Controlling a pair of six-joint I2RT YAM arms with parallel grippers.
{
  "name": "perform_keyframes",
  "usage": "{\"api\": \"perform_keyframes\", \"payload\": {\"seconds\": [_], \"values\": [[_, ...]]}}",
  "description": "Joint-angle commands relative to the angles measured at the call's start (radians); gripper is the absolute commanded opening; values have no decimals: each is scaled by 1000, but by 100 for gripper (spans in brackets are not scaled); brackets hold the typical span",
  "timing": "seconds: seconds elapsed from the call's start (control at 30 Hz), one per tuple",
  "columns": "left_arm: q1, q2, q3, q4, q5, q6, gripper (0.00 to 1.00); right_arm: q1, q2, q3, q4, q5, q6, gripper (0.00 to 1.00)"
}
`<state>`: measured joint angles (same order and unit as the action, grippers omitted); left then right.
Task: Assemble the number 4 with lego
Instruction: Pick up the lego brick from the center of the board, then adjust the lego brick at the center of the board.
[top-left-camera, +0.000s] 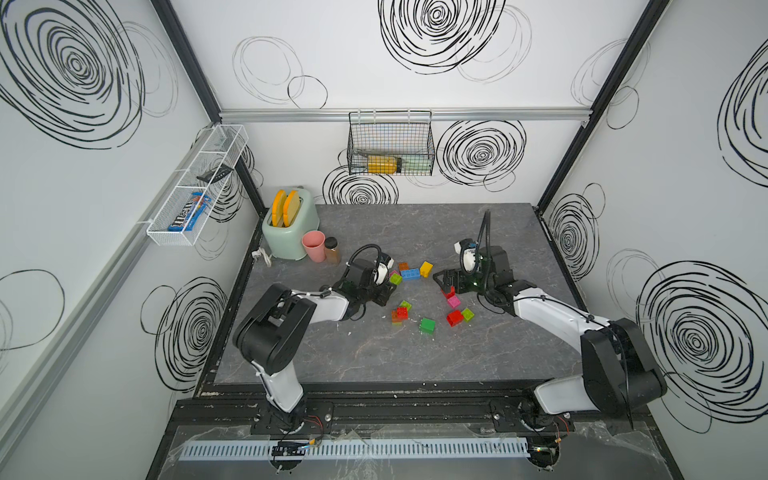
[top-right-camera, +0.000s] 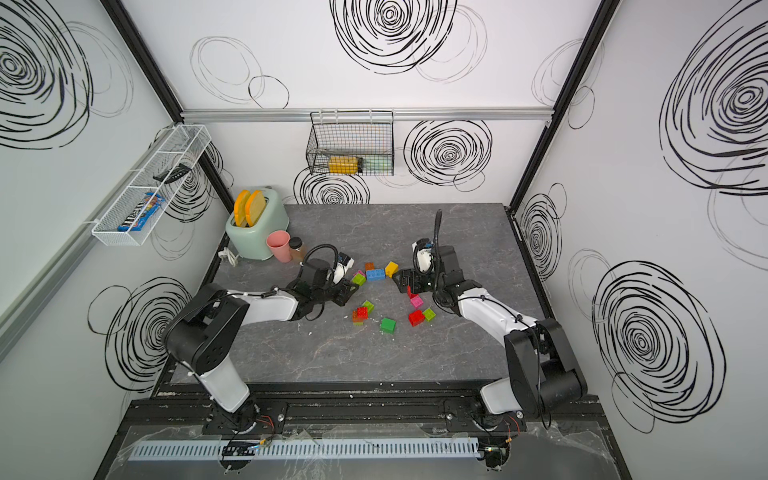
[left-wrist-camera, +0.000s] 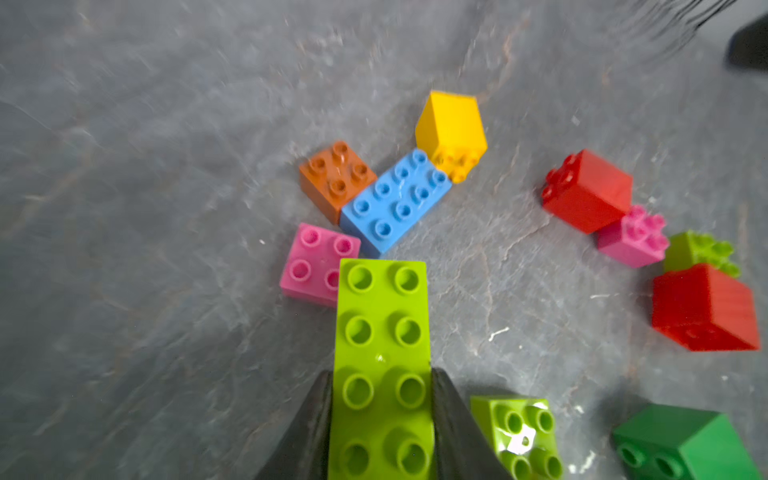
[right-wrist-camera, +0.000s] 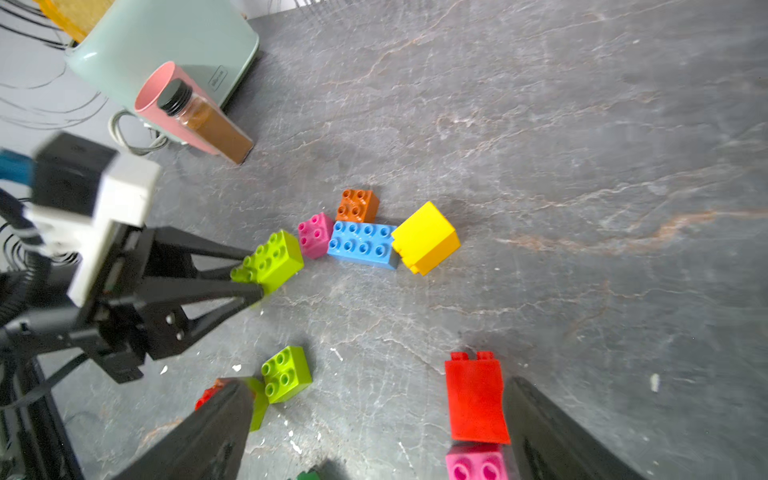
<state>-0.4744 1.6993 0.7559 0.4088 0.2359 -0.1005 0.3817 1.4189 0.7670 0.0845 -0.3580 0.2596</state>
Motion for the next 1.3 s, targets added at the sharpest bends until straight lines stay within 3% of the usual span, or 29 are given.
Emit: {"api": "perform_keyframes", "payload": {"seconds": [0.0,0.1,0.23,0.4,0.5,0.57,0.77,0.97,1.27], "values": [[-6,-147,-41,68,-140,-112,8,53,-43,-22,-5,-125,-49,99],[-7,-271,-71,-24,-275,-267,0,172,-52,-40,-31,-97,-114,93],[-7,-417,-74,-260,-322,-425,0,330,-113,-113,35,6,-107,76],[-7,-561,-141,-437,-265,-536,0,504,-133,-209,132,0,-189,51],[-7,-582,-184,-483,-210,-568,0,548,-58,-187,157,68,-172,29],[-7,-586,-232,-437,-139,-554,0,555,-3,-164,178,105,-158,21],[-2,-577,-279,-416,-133,-555,0,551,117,-126,235,174,-183,11],[57,-601,-334,-367,-40,-581,0,521,189,-105,266,162,-200,7],[3,-651,-369,-304,-48,-492,0,476,243,-77,276,173,-201,5]]}}
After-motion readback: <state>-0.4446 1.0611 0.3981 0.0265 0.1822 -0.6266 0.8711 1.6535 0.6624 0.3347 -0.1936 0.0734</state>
